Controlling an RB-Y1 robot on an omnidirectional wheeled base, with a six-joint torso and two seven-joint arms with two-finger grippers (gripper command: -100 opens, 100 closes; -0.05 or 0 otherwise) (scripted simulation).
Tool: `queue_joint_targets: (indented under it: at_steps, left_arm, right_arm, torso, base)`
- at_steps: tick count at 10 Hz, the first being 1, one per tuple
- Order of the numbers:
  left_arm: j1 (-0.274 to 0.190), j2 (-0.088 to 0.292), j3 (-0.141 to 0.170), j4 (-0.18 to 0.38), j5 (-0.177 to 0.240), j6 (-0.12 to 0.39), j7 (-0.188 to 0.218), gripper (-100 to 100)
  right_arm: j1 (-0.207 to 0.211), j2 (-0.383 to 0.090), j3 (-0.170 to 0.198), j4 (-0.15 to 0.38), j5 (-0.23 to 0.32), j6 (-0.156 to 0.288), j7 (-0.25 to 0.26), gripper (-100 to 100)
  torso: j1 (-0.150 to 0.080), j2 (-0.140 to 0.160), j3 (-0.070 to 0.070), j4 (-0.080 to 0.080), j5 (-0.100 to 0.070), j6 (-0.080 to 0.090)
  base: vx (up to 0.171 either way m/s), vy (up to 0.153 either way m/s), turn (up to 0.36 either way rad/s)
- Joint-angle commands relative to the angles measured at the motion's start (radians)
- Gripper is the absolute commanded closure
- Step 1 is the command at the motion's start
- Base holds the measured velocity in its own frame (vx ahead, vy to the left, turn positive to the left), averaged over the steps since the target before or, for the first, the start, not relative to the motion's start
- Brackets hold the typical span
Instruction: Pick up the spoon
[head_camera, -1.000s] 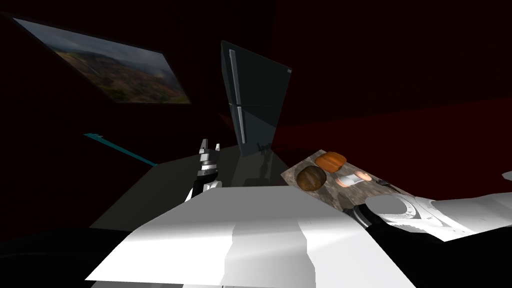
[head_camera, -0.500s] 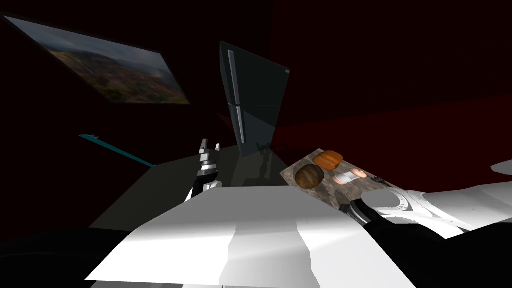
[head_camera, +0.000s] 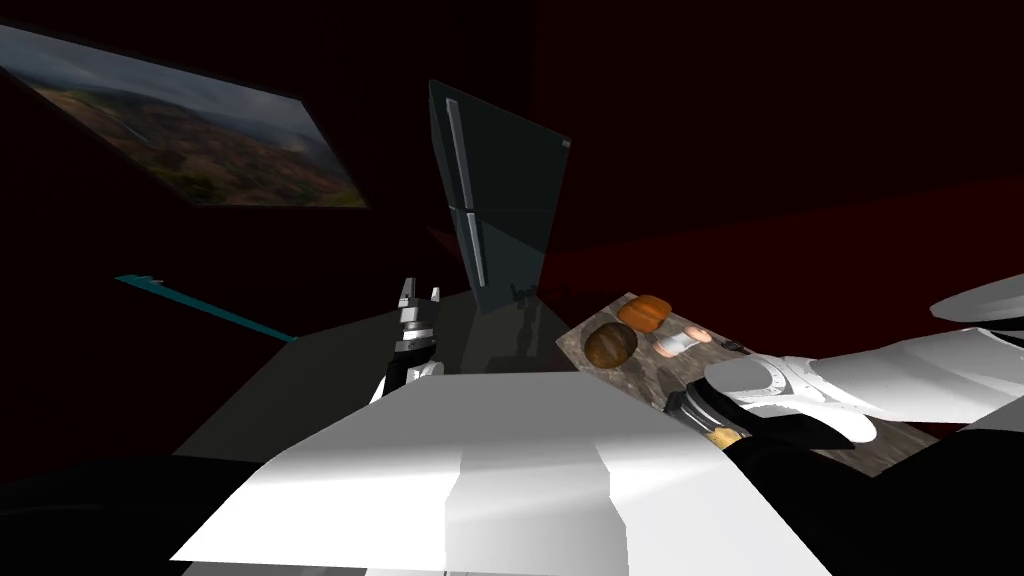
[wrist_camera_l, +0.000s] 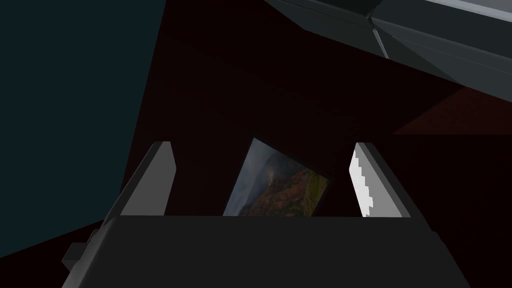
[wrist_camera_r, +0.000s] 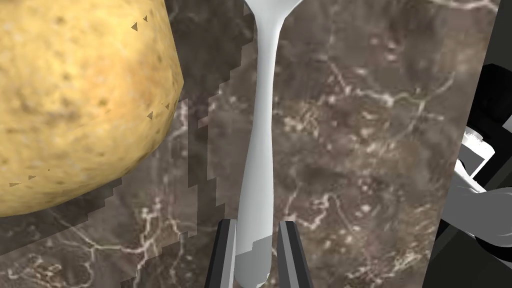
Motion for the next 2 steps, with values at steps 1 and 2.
queue_joint_targets:
  at_steps: [1, 2]
  left_arm:
    - [0.000, 0.000, 0.000, 0.000, 0.000, 0.000, 0.000, 0]
    - [0.000, 0.000, 0.000, 0.000, 0.000, 0.000, 0.000, 0]
  right_arm:
    - [0.000, 0.000, 0.000, 0.000, 0.000, 0.000, 0.000, 100]
    - [0.000, -0.002, -0.002, 0.000, 0.000, -0.002, -0.002, 0]
  torso:
    - [0.000, 0.000, 0.000, 0.000, 0.000, 0.000]
    - [0.000, -0.001, 0.000, 0.000, 0.000, 0.000]
  base:
    - [-0.016, 0.002, -0.010]
    - [0.000, 0.000, 0.000]
